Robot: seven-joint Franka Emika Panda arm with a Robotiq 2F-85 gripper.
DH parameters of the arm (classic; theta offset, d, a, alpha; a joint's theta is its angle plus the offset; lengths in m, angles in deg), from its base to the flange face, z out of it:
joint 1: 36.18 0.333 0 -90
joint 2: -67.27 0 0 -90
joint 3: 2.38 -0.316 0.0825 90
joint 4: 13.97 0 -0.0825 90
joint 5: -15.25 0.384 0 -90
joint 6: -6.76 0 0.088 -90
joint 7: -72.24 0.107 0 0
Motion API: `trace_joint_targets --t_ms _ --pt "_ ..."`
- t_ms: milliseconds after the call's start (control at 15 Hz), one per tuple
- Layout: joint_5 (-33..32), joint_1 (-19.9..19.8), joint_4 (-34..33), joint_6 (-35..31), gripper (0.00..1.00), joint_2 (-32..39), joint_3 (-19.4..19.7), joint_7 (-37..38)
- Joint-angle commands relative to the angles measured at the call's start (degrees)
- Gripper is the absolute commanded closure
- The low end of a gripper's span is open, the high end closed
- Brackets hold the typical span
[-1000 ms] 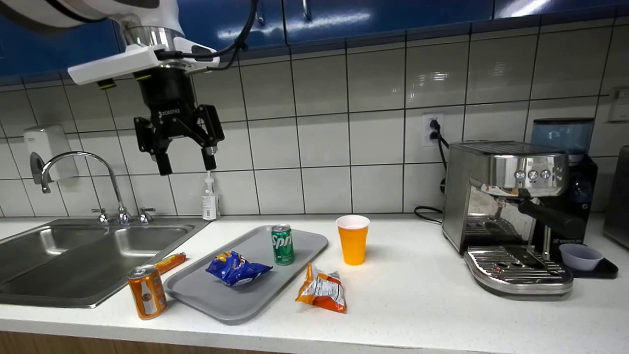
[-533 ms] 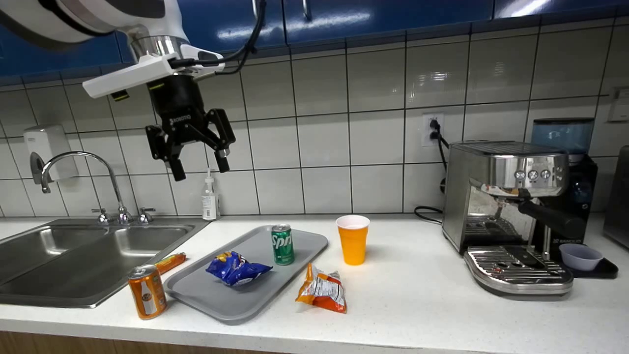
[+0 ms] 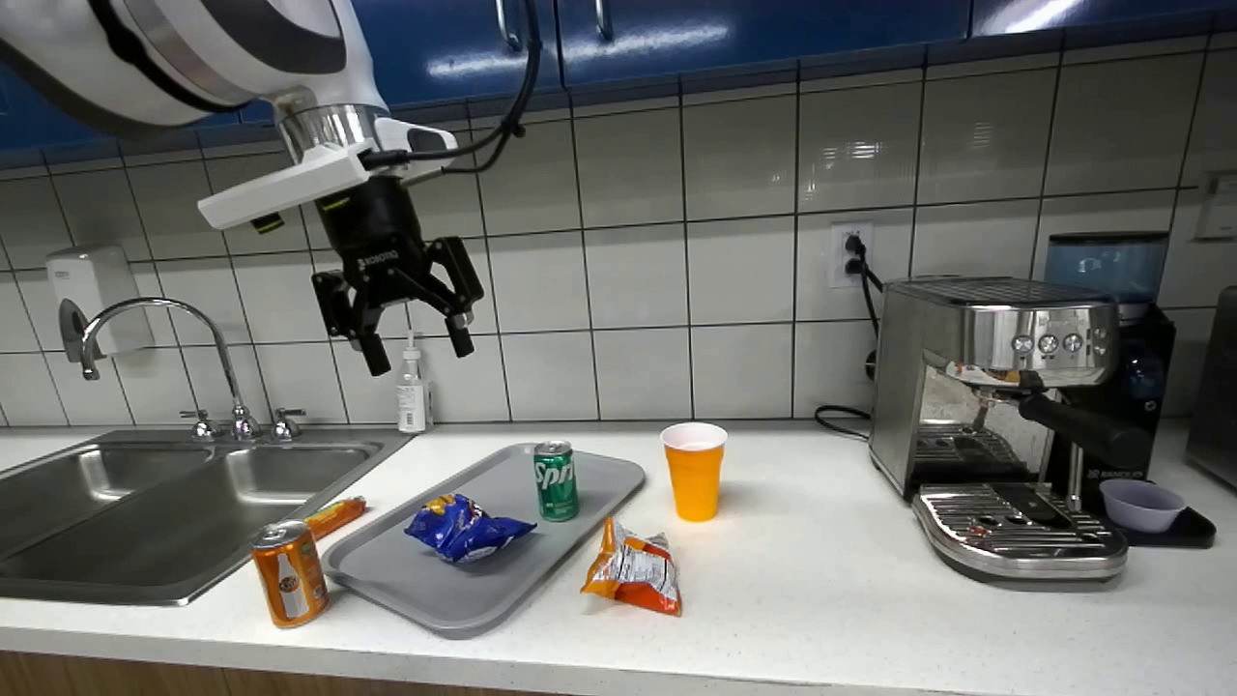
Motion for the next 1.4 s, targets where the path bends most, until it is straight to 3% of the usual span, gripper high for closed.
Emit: trace_joint_targets --t_ms 0,733,1333 --pt "-2.2 -1.3 0.2 -3.5 0.00 2.4 -1.0 1.9" --pt "-7.7 -1.4 3.2 -14.2 0.00 9.2 -1.8 4.1" --pt "-4.4 0.7 2.7 -18.7 0.00 14.6 0.4 -8.2"
